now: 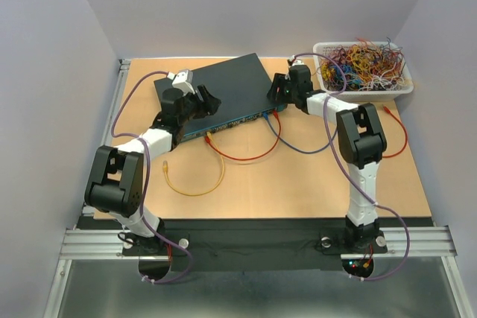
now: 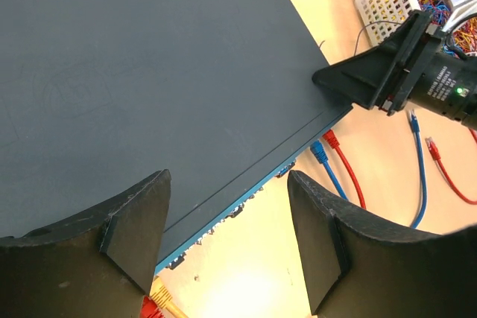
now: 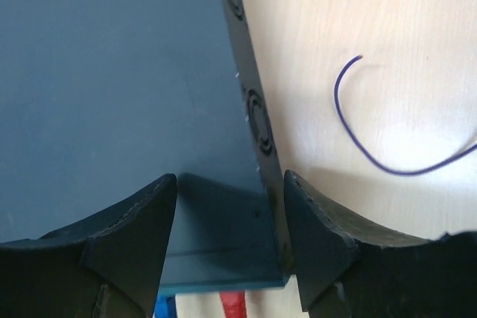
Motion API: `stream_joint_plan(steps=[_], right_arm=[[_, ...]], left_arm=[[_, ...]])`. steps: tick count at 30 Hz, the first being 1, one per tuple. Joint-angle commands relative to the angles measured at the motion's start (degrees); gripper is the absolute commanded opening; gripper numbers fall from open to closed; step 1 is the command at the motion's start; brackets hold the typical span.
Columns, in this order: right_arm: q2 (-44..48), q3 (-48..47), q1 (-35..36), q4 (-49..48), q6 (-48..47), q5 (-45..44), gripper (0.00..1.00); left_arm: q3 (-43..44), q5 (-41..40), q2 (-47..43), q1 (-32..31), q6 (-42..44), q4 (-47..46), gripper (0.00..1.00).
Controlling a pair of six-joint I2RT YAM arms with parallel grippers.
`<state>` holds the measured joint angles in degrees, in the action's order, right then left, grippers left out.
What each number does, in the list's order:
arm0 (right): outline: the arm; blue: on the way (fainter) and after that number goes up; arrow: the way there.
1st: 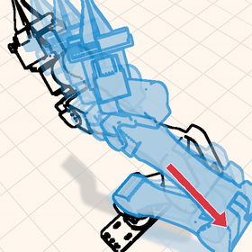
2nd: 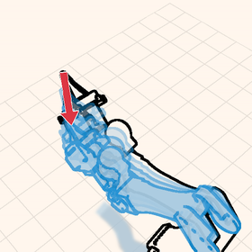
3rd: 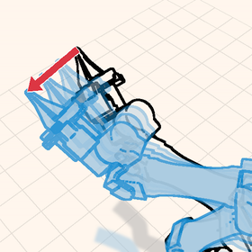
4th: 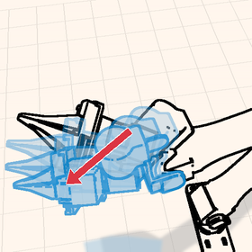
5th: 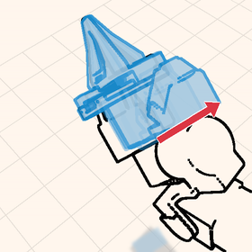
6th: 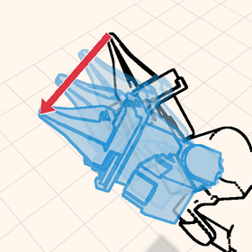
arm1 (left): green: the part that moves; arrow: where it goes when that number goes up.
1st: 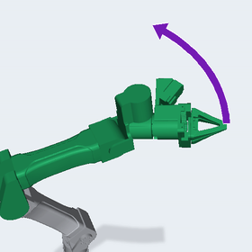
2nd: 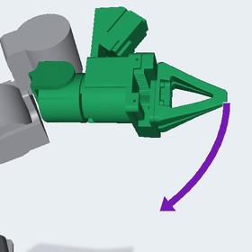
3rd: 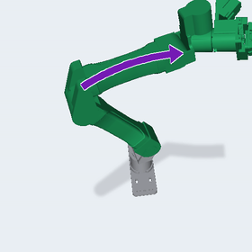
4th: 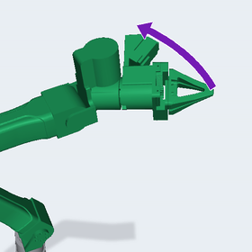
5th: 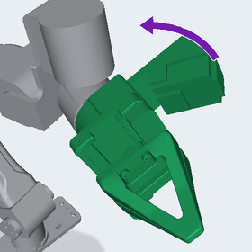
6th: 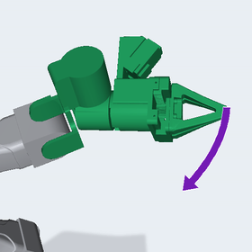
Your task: Insert the plug into the switch port
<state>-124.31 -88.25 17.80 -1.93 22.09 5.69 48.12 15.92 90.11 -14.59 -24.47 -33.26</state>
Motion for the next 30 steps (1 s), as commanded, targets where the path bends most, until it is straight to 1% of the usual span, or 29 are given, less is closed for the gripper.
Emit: stream_joint_plan(steps=[1,7,11,16,20,23,25,26,27,29,30], right_arm=[[4.8,5.0,3.0,5.2,-0.4,0.8,0.64],[8.6,11.2,5.1,5.5,2.2,-0.2,0.64],[9.6,13.5,5.6,5.6,3.1,2.6,0.64],[10.8,15.3,7.1,5.9,3.6,3.8,0.63],[12.6,16.1,7.6,6.8,2.2,-1.6,0.64],[15.7,14.9,7.4,9.8,-1.3,-11.3,0.66],[18.3,15.5,7.2,10.1,-2.3,-14.6,0.67],[19.9,16.1,6.9,10.1,-2.5,-18.4,0.68],[23.6,18.0,5.6,10.1,-2.1,-20.7,0.70],[26.9,20.2,3.0,10.1,-1.3,-24.3,0.70],[28.3,21.6,1.2,10.1,-0.9,-24.2,0.70]], left_arm=[[-0.6,-0.6,-2.8,-0.5,0.4,-2.1,0.74],[-1.3,-0.8,-4.0,-1.1,0.3,-2.2,0.75],[-1.9,-1.0,-4.7,-1.0,0.2,-2.1,0.75],[-2.2,-1.2,-5.3,-1.2,-0.1,-2.1,0.75],[-2.4,-1.3,-5.7,-1.5,-0.1,-2.1,0.75],[-3.0,-1.5,-6.4,-1.7,0.1,-2.1,0.75],[-3.4,-1.8,-6.9,-1.7,0.2,-2.1,0.75],[-3.6,-1.9,-7.0,-1.6,0.3,-2.2,0.74],[-3.8,-2.0,-7.2,-1.7,0.5,-2.1,0.74],[-4.1,-2.0,-7.2,-1.7,0.6,-2.2,0.75],[-4.5,-2.1,-7.4,-1.8,0.6,-2.3,0.75]])
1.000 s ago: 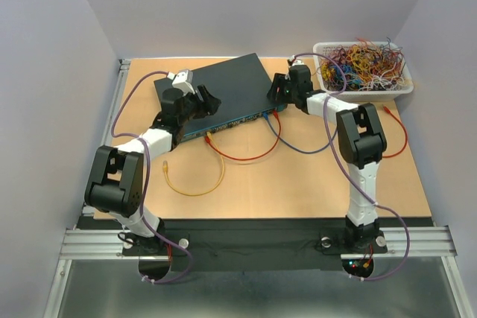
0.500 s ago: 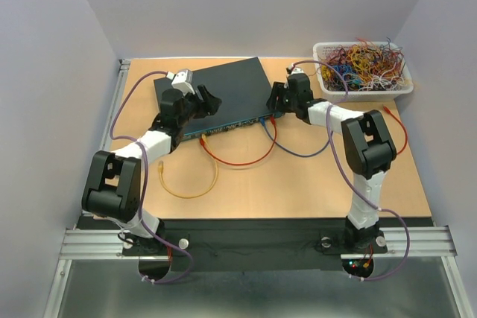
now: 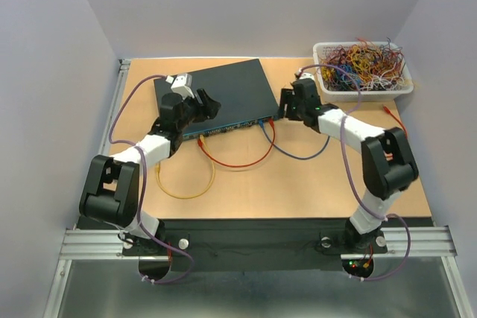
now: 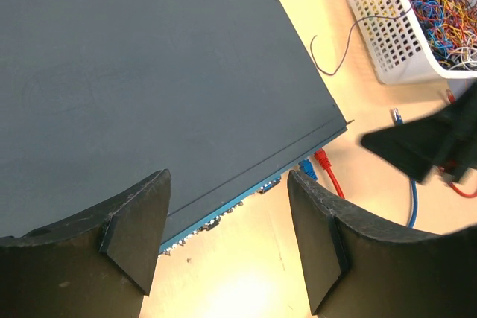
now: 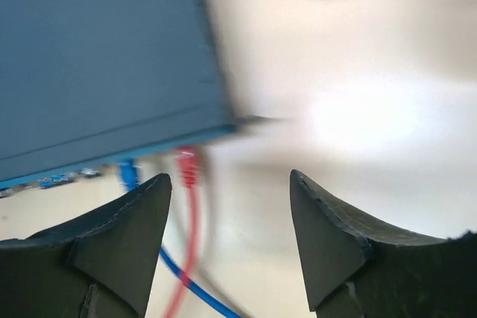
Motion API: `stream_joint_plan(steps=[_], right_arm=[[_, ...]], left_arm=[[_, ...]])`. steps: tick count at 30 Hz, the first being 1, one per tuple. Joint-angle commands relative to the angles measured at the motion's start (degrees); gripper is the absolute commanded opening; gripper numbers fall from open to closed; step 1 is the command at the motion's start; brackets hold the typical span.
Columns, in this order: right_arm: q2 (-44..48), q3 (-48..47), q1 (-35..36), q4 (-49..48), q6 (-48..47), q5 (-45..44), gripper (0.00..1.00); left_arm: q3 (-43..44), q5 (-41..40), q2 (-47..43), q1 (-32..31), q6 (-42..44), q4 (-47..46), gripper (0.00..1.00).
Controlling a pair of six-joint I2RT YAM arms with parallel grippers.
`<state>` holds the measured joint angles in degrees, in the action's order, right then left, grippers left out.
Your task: Insert the plug into the switch port
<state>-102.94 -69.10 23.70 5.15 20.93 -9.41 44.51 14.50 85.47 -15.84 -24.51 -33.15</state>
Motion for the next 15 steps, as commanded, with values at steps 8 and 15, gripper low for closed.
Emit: stream_joint_plan(steps=[8,15], right_arm=[[11.2,12.5,-19.8,3.1,2.0,-7.7,0.72],[6.8,13.3,-28.6,2.1,3.9,-3.1,0.68]], left_arm=[[-3.3,1.6,-2.3,-1.0,-0.3,-6.7,0.75],[-4.1,4.1,-1.0,-2.3,-0.8,-9.0,0.75]])
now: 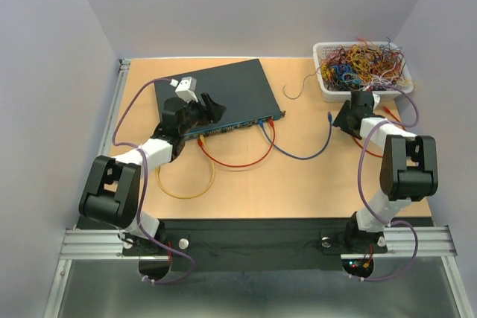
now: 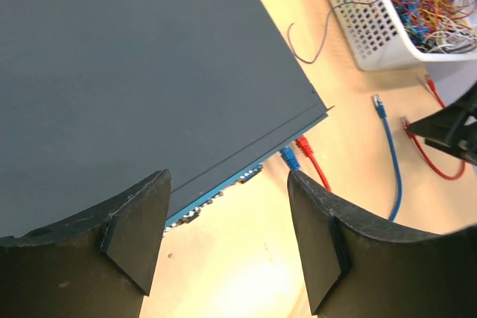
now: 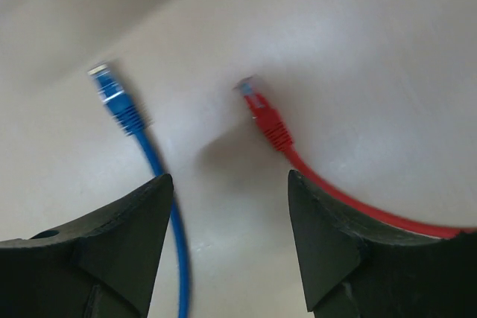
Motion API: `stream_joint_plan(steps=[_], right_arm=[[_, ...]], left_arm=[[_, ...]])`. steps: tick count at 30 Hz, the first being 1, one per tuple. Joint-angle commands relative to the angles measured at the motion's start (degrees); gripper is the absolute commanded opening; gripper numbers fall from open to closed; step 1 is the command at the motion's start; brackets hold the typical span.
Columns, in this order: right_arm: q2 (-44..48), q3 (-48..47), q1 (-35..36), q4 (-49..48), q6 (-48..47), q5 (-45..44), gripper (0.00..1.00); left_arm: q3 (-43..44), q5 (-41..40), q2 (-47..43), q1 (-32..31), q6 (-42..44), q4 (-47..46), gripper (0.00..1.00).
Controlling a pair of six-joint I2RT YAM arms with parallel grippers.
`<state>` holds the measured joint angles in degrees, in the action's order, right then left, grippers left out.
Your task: Insert the plug into the switch port
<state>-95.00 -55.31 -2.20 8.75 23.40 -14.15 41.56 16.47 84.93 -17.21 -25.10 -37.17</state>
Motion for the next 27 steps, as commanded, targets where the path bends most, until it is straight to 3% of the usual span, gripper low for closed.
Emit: stream_joint_plan(steps=[1,18,21,22,25,27], right_arm=[[-1.8,-0.7,-2.7,-1.5,1.4,1.1,0.68],[-8.4,-3.0,-4.1,-1.6,0.9,-2.9,0.63],[-9.4,-3.1,-4.2,-1.7,0.9,-1.8,0.50],[-9.6,-2.9,-4.2,-1.9,0.9,-1.4,0.39],[-9.7,-2.2,-4.2,-2.2,1.1,0.3,0.24],[-9.1,-1.7,-4.2,-2.5,1.0,1.9,0.18]], left_arm=[[-1.3,2.3,-0.4,-0.9,-0.3,-5.1,0.75],[-2.3,3.0,0.4,-1.7,-0.6,-7.0,0.75],[-2.1,3.0,0.6,-1.9,-0.6,-7.0,0.75],[-2.1,3.0,0.6,-1.9,-0.6,-7.0,0.75],[-2.3,3.0,0.2,-1.9,-0.6,-7.0,0.75],[-2.2,3.0,-0.1,-1.9,-0.6,-6.7,0.75]])
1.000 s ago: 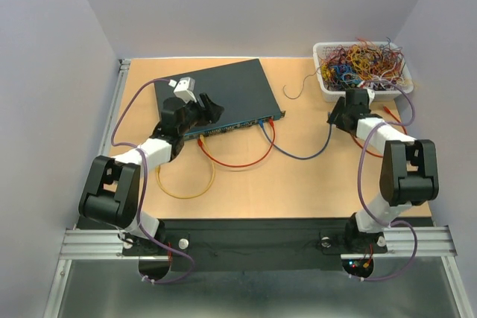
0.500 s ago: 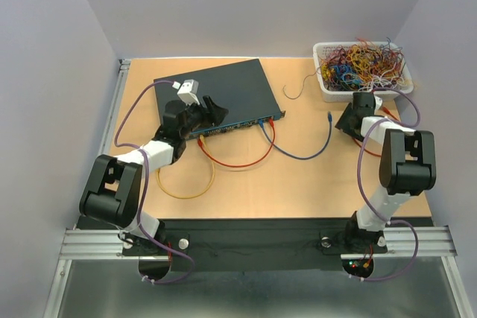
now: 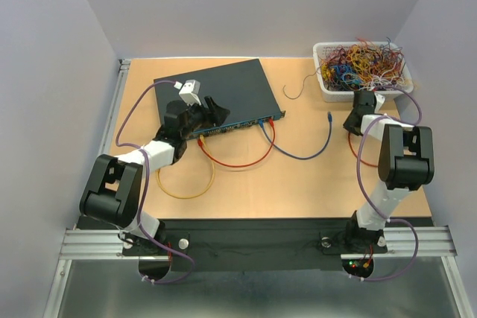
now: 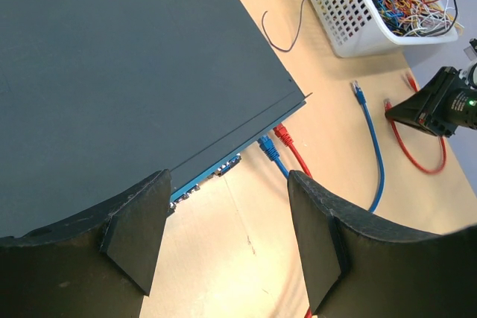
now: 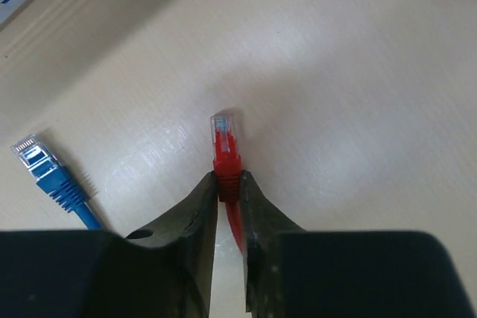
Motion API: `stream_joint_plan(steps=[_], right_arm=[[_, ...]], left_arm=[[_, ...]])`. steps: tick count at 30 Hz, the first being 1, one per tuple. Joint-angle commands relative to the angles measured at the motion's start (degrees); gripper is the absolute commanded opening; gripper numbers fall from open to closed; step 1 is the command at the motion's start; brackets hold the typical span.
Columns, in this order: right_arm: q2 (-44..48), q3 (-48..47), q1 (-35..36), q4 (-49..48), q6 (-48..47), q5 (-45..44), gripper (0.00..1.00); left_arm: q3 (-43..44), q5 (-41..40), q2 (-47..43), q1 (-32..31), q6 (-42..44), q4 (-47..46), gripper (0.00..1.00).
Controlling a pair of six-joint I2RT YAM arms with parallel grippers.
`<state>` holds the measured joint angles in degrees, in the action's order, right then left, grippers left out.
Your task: Insert the plug into the switch port
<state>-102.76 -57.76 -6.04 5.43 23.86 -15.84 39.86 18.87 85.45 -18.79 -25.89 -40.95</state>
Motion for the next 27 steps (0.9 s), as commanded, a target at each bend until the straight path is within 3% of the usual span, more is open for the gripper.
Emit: stream_joint_plan(steps=[1,6,11,15,20,27], right_arm=[[-1.0,1.2,-0.4,0.5,0.5,4.3,0.12],[6.1,3.8,1.5,-0.2,-0.7,9.2,0.01],[17.5,7.2,9.6,-1.5,-3.2,15.5,0.01],[25.6,12.3,15.3,-5.0,-5.7,30.4,0.00],[36.1,22.7,17.6,-22.5,-1.7,58.0,0.00],[39.2,26.2,20.5,-38.6,4.3,73.3,0.00]], left_arm=[[-0.6,0.4,-1.0,-0.5,0.1,-2.7,0.75],[-0.4,-0.2,-2.6,-1.1,0.0,-1.6,0.75],[-0.2,-1.1,-5.1,-2.0,0.5,-0.2,0.75],[0.0,-0.2,-6.8,-2.6,0.9,-0.3,0.74],[-1.2,-0.2,-9.9,-2.7,2.3,-1.0,0.74],[-2.9,1.4,-14.3,-2.7,1.9,-2.9,0.74]])
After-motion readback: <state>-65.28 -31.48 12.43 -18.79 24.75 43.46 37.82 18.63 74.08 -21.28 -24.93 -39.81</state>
